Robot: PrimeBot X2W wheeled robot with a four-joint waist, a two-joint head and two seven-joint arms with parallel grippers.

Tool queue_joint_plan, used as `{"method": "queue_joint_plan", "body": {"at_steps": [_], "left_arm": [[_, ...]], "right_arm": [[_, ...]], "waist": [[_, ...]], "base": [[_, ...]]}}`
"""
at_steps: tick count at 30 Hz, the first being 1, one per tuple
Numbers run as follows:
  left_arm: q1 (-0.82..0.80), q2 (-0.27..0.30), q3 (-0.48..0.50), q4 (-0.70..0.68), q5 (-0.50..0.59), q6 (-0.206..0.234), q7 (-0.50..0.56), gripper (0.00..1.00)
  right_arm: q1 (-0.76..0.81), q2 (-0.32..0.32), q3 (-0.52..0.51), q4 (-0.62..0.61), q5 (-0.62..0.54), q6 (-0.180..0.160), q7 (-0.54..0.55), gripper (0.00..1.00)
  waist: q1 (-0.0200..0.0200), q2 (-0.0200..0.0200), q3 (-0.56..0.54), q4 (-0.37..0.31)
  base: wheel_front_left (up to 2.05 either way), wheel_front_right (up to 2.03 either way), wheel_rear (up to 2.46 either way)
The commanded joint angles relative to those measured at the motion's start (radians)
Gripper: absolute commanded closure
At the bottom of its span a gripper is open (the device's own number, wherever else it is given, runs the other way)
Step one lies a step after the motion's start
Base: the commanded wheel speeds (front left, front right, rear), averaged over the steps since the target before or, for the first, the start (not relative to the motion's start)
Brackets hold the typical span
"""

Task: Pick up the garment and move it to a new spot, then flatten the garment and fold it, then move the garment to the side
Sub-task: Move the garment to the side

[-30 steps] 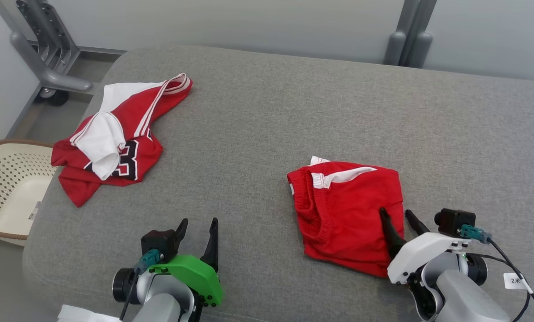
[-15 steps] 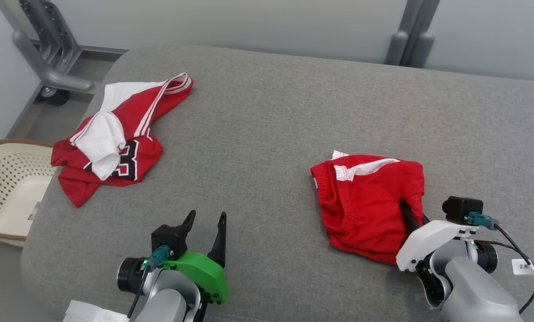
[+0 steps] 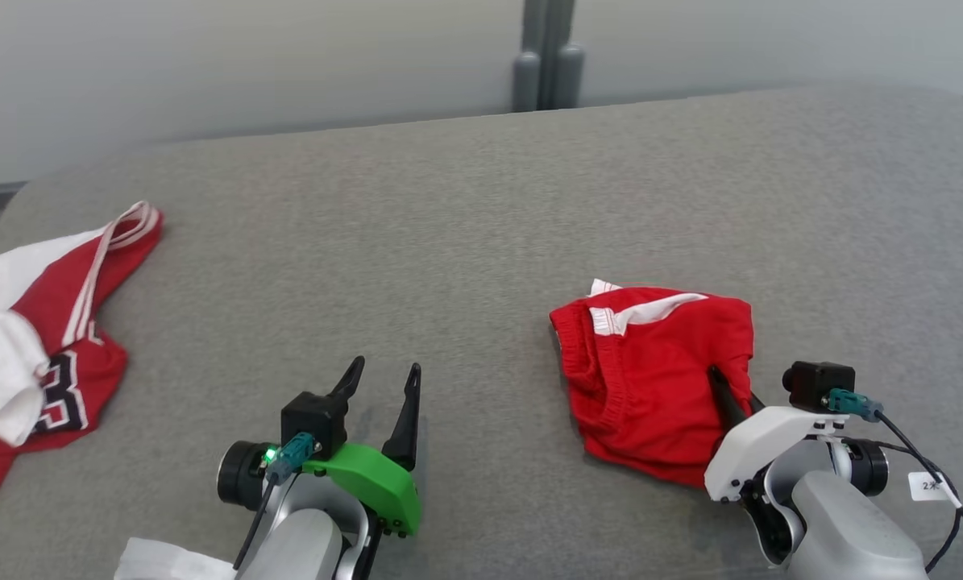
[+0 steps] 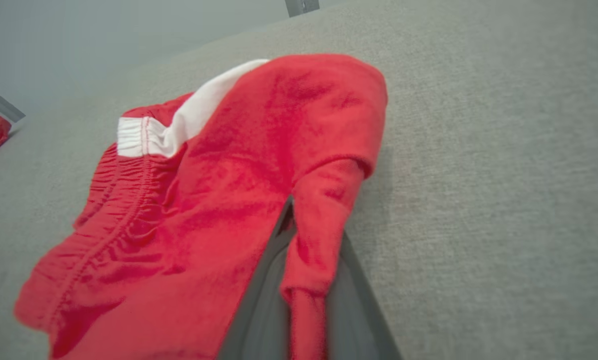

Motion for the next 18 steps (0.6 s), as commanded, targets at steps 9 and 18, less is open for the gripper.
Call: {"method": "queue_joint_plan", "body": {"at_steps": [9, 18], "left_arm": [[-0.029, 0.005, -0.034, -0.046, 0.010, -0.004, -0.001, 0.00], [-0.066, 0.005, -0.080, -0.139, 0.073, -0.018, -0.001, 0.00]], "right_arm": [[0.027, 0.009, 0.020, -0.013, 0.014, -0.001, 0.000, 1.00], [-0.001, -0.001, 0.025, -0.057, 0.001, -0.001, 0.000, 1.00]], "waist": [[0.0000, 0.0000, 0.019, -0.378], [0.0000, 0.0000, 0.091, -0.369]], "base": [[0.00, 0.00, 0.00], [0.00, 0.00, 0.00]]}}
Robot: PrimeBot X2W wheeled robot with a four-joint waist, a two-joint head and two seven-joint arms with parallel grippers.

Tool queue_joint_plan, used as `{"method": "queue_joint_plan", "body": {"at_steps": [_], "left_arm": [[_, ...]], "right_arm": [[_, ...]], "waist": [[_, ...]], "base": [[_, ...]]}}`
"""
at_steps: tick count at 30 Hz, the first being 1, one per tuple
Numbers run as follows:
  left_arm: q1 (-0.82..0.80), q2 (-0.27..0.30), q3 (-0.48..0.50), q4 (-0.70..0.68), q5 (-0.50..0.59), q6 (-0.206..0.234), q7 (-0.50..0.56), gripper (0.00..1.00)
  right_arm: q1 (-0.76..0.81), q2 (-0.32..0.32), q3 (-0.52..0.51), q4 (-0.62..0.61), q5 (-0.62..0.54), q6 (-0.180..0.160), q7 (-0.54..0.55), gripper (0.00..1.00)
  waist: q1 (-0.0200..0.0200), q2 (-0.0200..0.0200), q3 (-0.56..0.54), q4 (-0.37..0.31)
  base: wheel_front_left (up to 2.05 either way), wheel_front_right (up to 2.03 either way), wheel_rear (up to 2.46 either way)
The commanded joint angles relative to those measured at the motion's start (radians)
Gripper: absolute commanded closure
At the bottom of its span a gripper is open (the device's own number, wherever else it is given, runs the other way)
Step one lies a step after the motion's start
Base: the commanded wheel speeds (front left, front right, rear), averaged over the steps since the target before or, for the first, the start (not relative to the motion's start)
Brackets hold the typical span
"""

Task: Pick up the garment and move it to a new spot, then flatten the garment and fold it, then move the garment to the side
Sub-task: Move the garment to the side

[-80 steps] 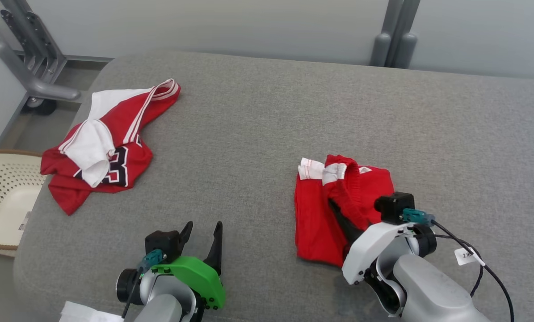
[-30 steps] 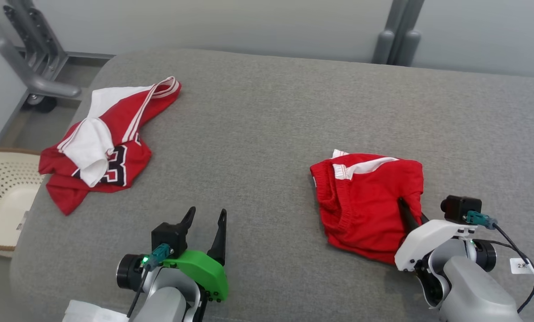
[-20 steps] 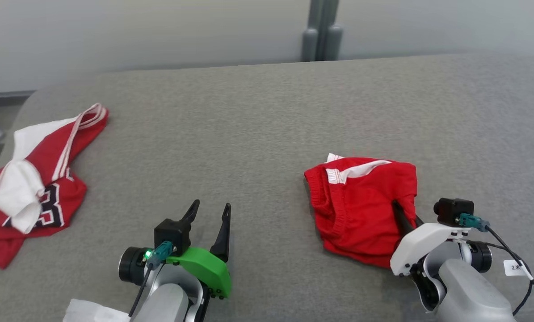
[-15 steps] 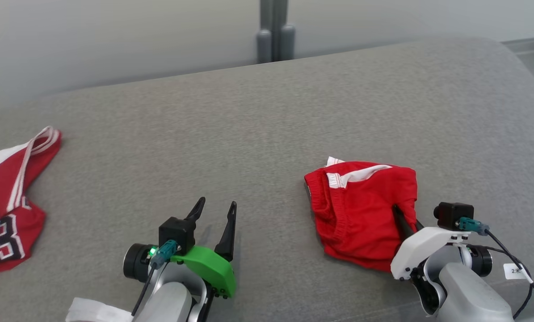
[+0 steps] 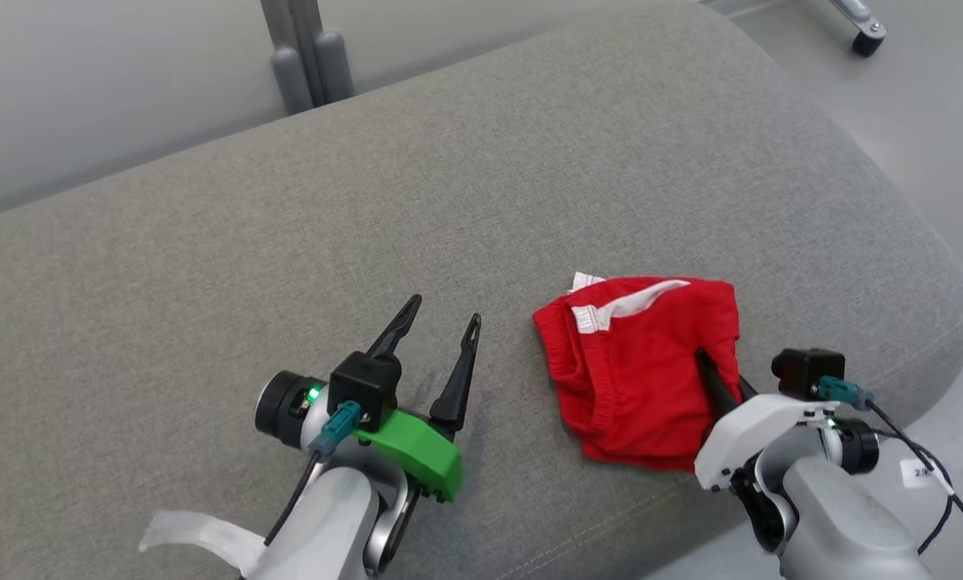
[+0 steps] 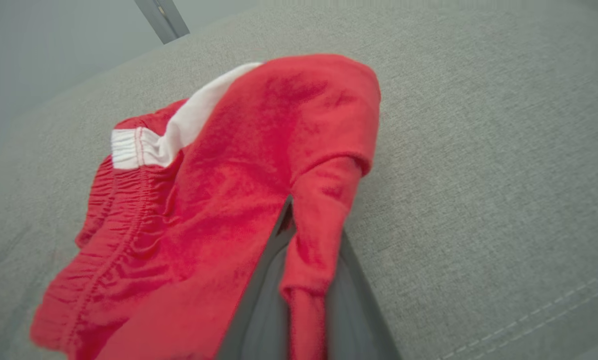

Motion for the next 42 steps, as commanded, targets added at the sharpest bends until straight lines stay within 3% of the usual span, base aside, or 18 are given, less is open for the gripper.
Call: {"method": "queue_joint_plan", "body": {"at_steps": [1, 11, 21, 30, 31, 33, 38, 42], "left_arm": [[-0.016, 0.007, -0.001, -0.010, 0.009, -0.001, -0.001, 0.00], [-0.092, 0.007, -0.029, -0.077, 0.103, 0.004, -0.001, 0.00], [-0.134, 0.006, -0.027, -0.117, 0.155, -0.004, -0.001, 0.00], [-0.126, 0.006, -0.006, -0.144, 0.180, -0.016, -0.001, 0.00], [-0.125, 0.006, -0.002, -0.145, 0.183, -0.019, -0.001, 0.00], [-0.126, 0.006, -0.003, -0.140, 0.179, -0.020, -0.001, 0.00], [-0.113, 0.006, 0.003, -0.137, 0.164, -0.011, -0.001, 0.00], [-0.093, 0.006, 0.013, -0.134, 0.144, -0.003, -0.001, 0.00]], "right_arm": [[-0.022, -0.001, 0.007, -0.015, -0.015, -0.001, 0.000, 1.00], [-0.266, -0.114, -0.030, -0.060, -0.115, -0.001, -0.001, 1.00], [-0.504, -0.279, -0.174, 0.157, -0.211, -0.001, -0.001, 1.00], [-0.554, -0.381, -0.383, 0.290, -0.389, -0.001, -0.001, 1.00], [-0.534, -0.391, -0.515, 0.244, -0.510, -0.001, -0.001, 0.00], [-0.513, -0.383, -0.603, 0.250, -0.602, -0.001, -0.001, 0.00], [-0.492, -0.363, -0.711, 0.224, -0.710, -0.001, -0.001, 0.00], [-0.452, -0.302, -0.739, 0.157, -0.758, -0.001, -0.001, 0.00]], "waist": [[0.0000, -0.0001, 0.063, -0.001], [0.0000, -0.0001, 0.279, 0.133], [0.0000, -0.0001, 0.399, 0.231], [0.0000, -0.0001, 0.413, 0.254], [0.0000, -0.0001, 0.413, 0.255], [0.0000, -0.0001, 0.403, 0.258], [0.0000, -0.0001, 0.369, 0.269], [0.0000, -0.0001, 0.317, 0.285]], "base": [[0.00, 0.00, 0.00], [0.00, 0.00, 0.00], [0.00, 0.00, 0.00], [0.00, 0.00, 0.00], [0.00, 0.00, 0.00], [0.00, 0.00, 0.00], [0.00, 0.00, 0.00], [0.00, 0.00, 0.00]]}}
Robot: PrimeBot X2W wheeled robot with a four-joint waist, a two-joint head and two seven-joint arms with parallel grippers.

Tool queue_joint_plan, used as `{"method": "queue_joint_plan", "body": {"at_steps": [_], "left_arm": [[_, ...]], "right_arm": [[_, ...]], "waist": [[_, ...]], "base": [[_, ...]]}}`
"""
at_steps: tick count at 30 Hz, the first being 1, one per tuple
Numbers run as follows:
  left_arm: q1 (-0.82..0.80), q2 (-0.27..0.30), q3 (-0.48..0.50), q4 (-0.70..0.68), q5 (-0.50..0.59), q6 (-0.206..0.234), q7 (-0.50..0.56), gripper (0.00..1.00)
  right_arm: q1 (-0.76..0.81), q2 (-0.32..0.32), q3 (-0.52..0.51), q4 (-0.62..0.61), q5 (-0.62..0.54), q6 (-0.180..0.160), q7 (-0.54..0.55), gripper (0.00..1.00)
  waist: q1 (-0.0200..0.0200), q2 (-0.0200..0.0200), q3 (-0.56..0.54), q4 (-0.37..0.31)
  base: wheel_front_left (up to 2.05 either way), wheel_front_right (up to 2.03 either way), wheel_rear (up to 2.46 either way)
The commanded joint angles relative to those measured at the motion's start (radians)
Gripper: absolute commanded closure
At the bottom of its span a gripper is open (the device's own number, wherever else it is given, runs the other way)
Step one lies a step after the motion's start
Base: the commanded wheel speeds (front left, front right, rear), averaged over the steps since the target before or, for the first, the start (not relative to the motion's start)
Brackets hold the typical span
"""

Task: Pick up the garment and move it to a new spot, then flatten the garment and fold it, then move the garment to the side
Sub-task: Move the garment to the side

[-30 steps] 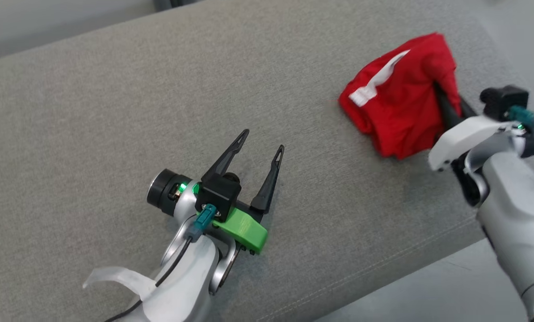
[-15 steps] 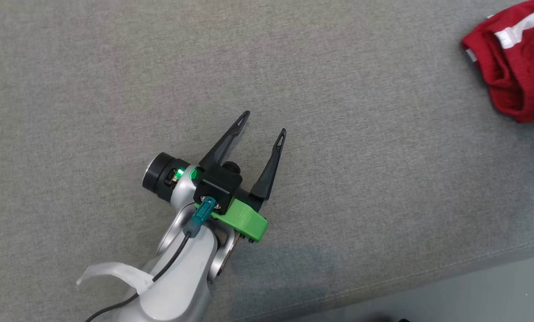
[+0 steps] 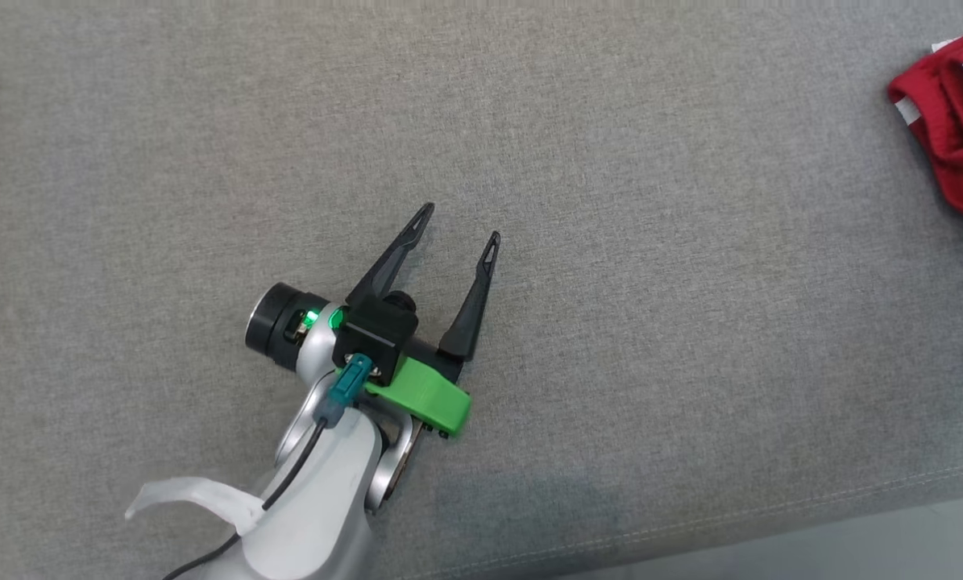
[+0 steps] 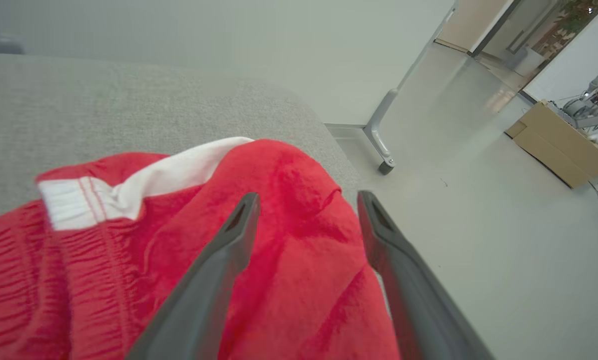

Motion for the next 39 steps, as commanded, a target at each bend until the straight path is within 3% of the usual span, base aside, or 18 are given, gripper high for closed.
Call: {"method": "queue_joint_plan", "body": {"at_steps": [1, 10, 18, 26, 39], "left_arm": [[0.018, 0.005, 0.006, 0.003, -0.014, 0.006, -0.001, 0.00], [0.100, 0.004, 0.099, 0.031, -0.060, 0.039, -0.001, 0.00], [0.184, 0.004, 0.199, 0.083, -0.062, 0.043, -0.001, 0.00], [0.268, 0.004, 0.299, 0.144, -0.049, 0.050, -0.001, 0.00], [0.364, 0.004, 0.391, 0.168, -0.007, 0.053, -0.001, 0.00]], "right_arm": [[0.026, 0.024, 0.014, -0.033, -0.004, -0.001, -0.002, 0.00], [0.227, 0.206, 0.252, -0.235, 0.176, -0.001, -0.002, 0.00], [0.421, 0.296, 0.421, -0.349, 0.313, -0.001, -0.002, 0.00], [0.547, 0.348, 0.478, -0.396, 0.361, -0.001, -0.002, 0.00], [0.652, 0.378, 0.459, -0.475, 0.376, -0.001, -0.002, 0.00]], "waist": [[-0.0001, 0.0000, -0.050, 0.022], [-0.0001, 0.0000, -0.194, 0.074], [-0.0001, 0.0000, -0.301, 0.115], [-0.0001, 0.0000, -0.388, 0.115], [-0.0001, 0.0000, -0.475, 0.087]], "base": [[0.00, 0.00, 0.00], [0.00, 0.00, 0.00], [0.00, 0.00, 0.00], [0.00, 0.00, 0.00], [0.00, 0.00, 0.00]]}}
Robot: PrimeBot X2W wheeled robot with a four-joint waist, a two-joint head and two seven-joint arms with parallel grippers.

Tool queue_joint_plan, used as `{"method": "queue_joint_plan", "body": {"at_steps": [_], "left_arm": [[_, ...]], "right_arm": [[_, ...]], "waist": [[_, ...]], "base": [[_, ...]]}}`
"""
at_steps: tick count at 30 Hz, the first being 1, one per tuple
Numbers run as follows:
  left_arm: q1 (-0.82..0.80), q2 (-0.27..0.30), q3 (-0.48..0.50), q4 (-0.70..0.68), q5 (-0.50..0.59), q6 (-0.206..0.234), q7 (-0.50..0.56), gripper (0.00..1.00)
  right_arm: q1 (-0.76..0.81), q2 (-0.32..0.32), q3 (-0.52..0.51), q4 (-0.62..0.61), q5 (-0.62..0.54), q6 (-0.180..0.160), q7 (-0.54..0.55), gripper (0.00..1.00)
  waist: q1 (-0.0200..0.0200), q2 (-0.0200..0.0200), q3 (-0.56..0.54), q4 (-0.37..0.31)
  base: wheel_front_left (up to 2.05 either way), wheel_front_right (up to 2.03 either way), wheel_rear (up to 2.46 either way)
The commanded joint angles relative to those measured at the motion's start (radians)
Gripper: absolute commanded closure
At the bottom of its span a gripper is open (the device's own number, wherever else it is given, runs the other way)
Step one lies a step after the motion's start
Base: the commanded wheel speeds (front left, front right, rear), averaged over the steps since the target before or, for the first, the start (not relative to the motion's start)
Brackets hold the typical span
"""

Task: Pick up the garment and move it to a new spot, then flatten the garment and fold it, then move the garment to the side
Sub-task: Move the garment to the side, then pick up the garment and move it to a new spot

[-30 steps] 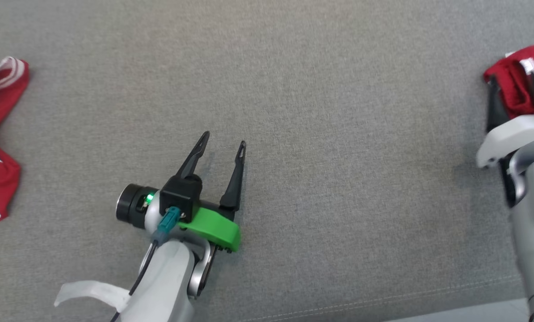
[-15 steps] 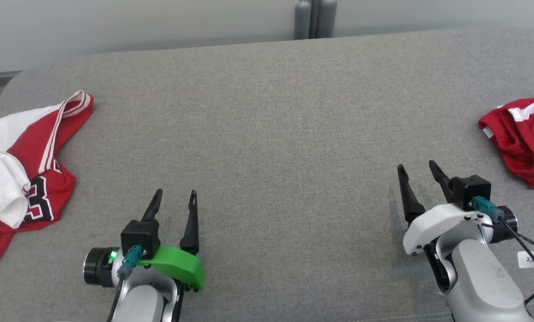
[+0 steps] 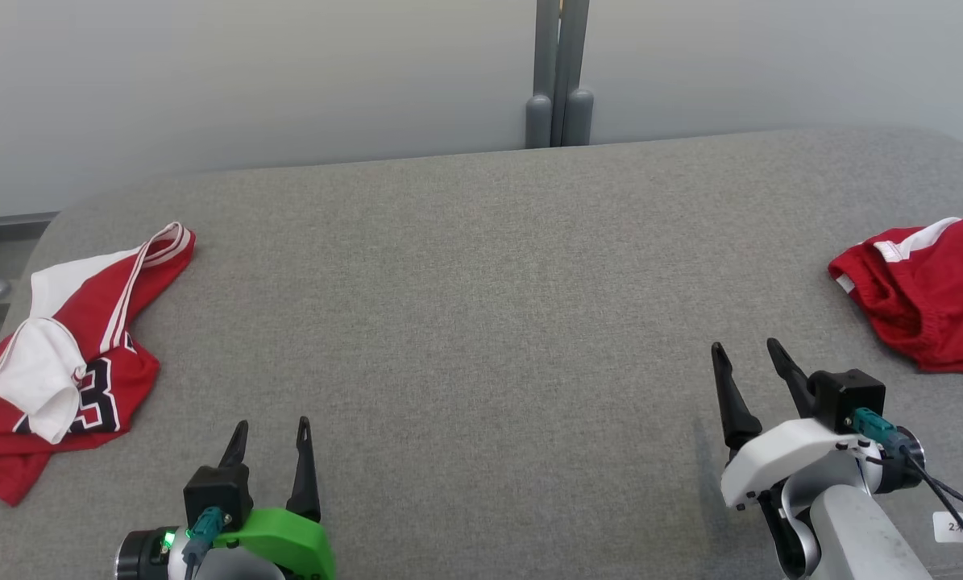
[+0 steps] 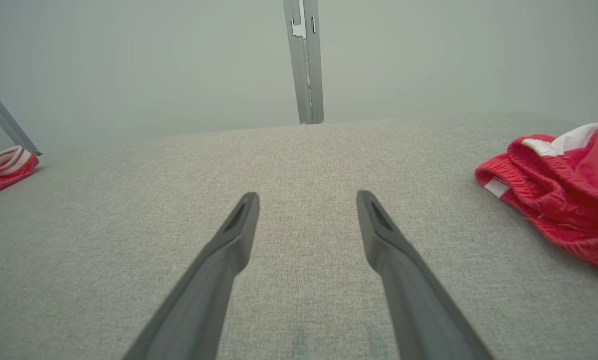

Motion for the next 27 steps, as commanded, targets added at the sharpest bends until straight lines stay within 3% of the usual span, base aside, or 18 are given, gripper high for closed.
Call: {"method": "queue_joint_plan", "body": {"at_steps": [1, 17, 22, 27], "left_arm": [[0.016, 0.003, 0.005, -0.004, 0.007, 0.005, -0.001, 0.00], [0.073, 0.004, 0.035, -0.055, 0.019, 0.014, -0.001, 0.00], [0.071, 0.004, 0.041, -0.059, 0.006, 0.022, -0.001, 0.00], [0.070, 0.004, 0.065, -0.058, 0.003, 0.039, -0.001, 0.00]], "right_arm": [[0.021, 0.000, -0.003, -0.007, -0.001, -0.001, -0.002, 0.00], [0.092, 0.008, 0.003, -0.045, 0.006, -0.001, -0.002, 0.00], [0.089, 0.008, 0.028, -0.046, 0.017, -0.001, -0.002, 0.00], [0.090, 0.008, 0.068, -0.044, 0.031, -0.001, -0.002, 0.00]], "waist": [[0.0001, 0.0000, -0.018, -0.010], [0.0001, 0.0000, -0.042, -0.007], [0.0001, 0.0000, -0.026, 0.038], [0.0001, 0.0000, -0.013, 0.130]], "base": [[0.00, 0.00, 0.00], [0.00, 0.00, 0.00], [0.00, 0.00, 0.00], [0.00, 0.00, 0.00]]}}
